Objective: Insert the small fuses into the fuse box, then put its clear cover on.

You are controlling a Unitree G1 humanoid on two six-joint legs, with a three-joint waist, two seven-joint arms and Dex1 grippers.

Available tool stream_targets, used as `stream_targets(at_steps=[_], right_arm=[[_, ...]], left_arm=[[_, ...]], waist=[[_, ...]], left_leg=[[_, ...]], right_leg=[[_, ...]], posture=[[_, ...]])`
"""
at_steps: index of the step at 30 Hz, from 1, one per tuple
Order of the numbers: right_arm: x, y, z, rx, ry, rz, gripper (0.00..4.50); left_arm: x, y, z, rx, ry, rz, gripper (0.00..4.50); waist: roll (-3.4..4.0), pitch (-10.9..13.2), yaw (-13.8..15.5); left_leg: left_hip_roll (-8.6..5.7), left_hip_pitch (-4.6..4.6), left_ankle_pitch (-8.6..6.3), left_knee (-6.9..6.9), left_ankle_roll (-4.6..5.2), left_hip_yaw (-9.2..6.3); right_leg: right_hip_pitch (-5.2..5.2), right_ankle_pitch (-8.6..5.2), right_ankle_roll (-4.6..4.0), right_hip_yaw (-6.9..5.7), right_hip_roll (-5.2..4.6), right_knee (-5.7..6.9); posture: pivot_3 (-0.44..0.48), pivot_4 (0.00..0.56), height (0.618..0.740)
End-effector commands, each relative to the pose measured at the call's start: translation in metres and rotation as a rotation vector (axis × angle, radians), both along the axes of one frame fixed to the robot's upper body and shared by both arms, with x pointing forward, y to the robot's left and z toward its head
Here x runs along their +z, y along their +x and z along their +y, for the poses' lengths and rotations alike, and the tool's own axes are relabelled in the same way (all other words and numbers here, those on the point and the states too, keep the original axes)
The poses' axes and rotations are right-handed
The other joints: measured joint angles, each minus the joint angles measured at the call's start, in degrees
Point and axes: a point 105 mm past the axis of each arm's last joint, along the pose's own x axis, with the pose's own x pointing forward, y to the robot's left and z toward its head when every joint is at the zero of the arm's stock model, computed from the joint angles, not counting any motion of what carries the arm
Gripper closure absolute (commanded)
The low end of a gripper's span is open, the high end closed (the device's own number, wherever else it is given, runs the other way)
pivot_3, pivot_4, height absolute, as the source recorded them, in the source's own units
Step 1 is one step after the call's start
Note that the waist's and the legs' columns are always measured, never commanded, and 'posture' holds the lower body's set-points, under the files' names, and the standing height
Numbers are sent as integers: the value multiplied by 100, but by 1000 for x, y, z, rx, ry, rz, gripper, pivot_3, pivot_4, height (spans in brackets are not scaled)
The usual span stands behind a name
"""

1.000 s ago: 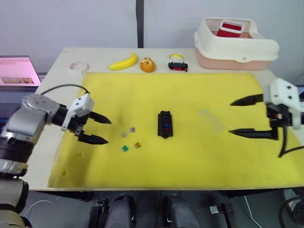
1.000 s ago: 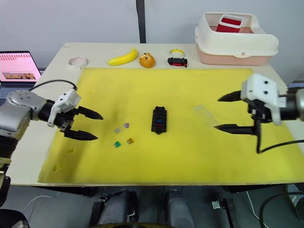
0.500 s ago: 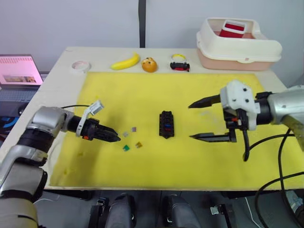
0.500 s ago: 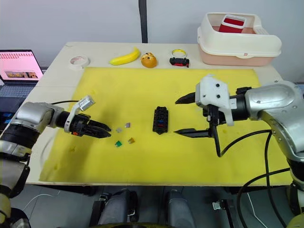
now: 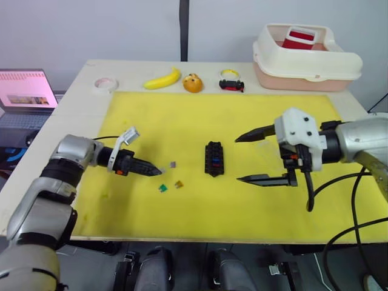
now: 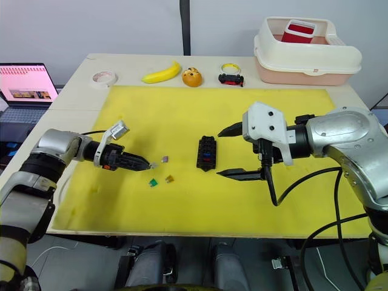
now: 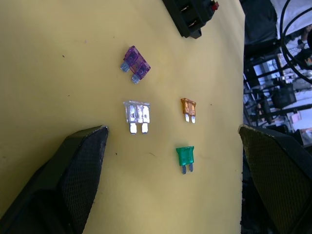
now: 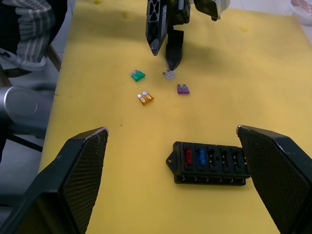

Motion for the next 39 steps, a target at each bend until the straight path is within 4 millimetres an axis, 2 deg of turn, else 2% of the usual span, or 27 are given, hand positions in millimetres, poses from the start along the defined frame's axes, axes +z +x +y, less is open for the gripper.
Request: stream_targets(at_steps=[1, 14, 17, 19, 34, 35, 36, 39], right_arm=[[8, -3, 2, 16, -3, -45, 21], [5, -4, 4, 17, -10, -44, 21], [5, -4, 5, 18, -11, -45, 0], [6, -4, 5, 19, -11, -46, 0], [6, -5, 5, 24, -15, -49, 0], [6, -4, 6, 25, -15, -49, 0], [5, -4, 6, 25, -15, -49, 0], [5, -4, 6, 27, -16, -48, 0]], left_arm=[[3, 1, -16, -60, -19, -30, 0], [-9, 1, -19, -81, 4, -38, 0], [-13, 2, -16, -73, 16, -43, 852], [-14, 2, -14, -74, 32, -51, 1801], [-17, 6, 2, -24, 58, -66, 1801], [-17, 6, 2, -23, 58, -67, 2381], [-17, 6, 2, -22, 59, -67, 2714], [-17, 6, 3, -20, 60, -68, 4200]], waist=[[0, 0, 6], [0, 0, 8], [1, -1, 5], [1, -1, -15], [1, -1, -33], [1, -1, -36], [1, -1, -42], [1, -1, -46]], left_leg=[[-1, 0, 0, 0, 0, 0], [-4, 0, 0, 1, 0, -1], [-6, 0, 0, 1, 0, -2], [-6, 0, 0, 1, 1, -1], [-2, 1, -4, 1, 7, -1], [-2, 1, -4, 0, 7, -1], [-1, 1, -4, 0, 7, -1], [-1, 0, -5, 0, 8, 0]], right_leg=[[0, 0, 0, 0, -1, 0], [3, 0, 0, 0, -3, -2], [4, 0, 0, 0, -5, -2], [4, 0, 0, 0, -5, -3], [1, 1, 1, 0, -2, -3], [1, 1, 1, 0, -2, -3], [0, 1, 1, 0, -1, -3], [-3, 2, 3, 0, 0, -3]], posture=[[0, 150, 739], [0, 150, 739], [0, 150, 739], [0, 150, 739], [0, 150, 739], [0, 150, 739], [0, 150, 739], [0, 150, 739]])
